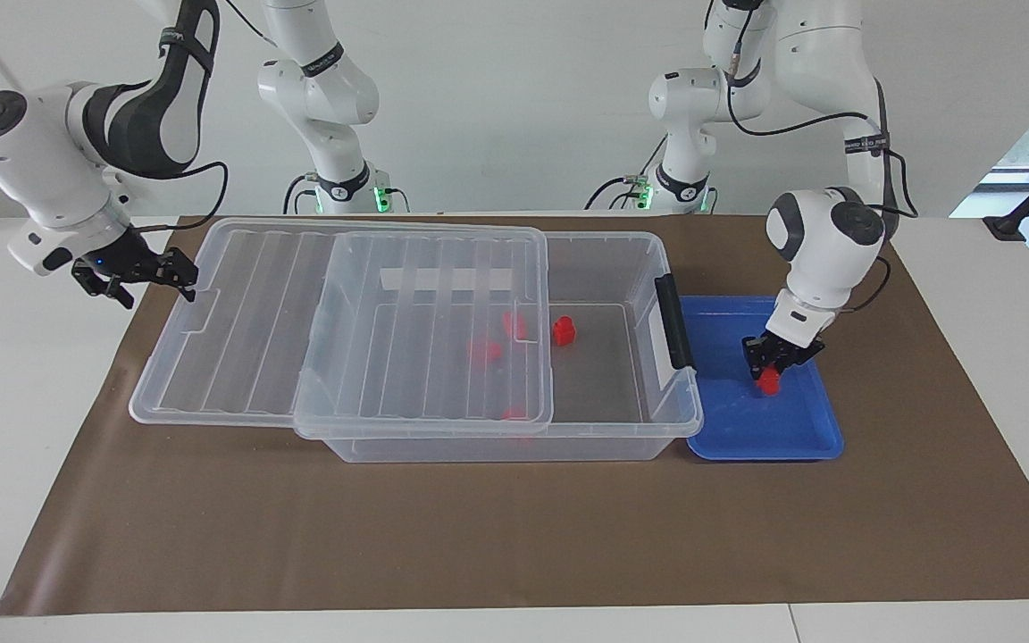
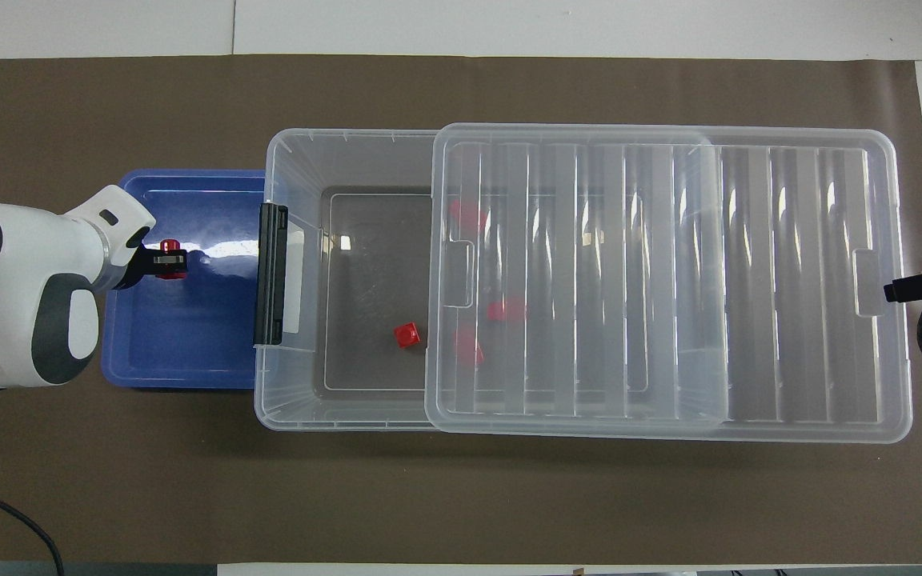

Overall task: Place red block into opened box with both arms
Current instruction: 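Grasp the red block in the blue tray with the left gripper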

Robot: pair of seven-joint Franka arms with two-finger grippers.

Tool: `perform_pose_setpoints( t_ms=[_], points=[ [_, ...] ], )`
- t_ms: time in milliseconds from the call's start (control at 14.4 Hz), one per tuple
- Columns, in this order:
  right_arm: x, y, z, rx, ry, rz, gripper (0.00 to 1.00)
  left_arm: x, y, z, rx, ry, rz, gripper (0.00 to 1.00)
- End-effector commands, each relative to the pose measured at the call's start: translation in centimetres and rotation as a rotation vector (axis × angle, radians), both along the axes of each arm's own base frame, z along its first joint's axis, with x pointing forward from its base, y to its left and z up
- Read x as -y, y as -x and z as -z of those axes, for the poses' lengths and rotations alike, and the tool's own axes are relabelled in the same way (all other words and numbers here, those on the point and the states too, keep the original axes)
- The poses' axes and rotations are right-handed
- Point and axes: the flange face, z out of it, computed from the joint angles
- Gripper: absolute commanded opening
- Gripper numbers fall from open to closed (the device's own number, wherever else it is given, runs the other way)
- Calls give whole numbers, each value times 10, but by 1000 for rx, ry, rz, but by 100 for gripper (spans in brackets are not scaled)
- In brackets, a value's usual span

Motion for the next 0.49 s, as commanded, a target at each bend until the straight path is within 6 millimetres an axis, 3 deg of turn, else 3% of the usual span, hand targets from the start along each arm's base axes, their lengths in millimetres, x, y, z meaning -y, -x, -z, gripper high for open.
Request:
perform_pose_setpoints(
  t_ms=[0, 208, 347, 416],
  points=[
    [-23, -15, -34, -7, 15, -29, 100, 6, 5, -62, -1, 3, 27, 0],
    [-61, -25, -71, -30, 15, 24, 100, 17, 16, -126, -3, 1, 50, 0],
    [-88, -24, -103, -35, 16, 63, 100, 45, 25, -152, 6, -2, 98, 0],
    [-96, -20, -115, -40, 15, 78, 100, 68, 27, -160, 2, -4, 134, 0]
  ],
)
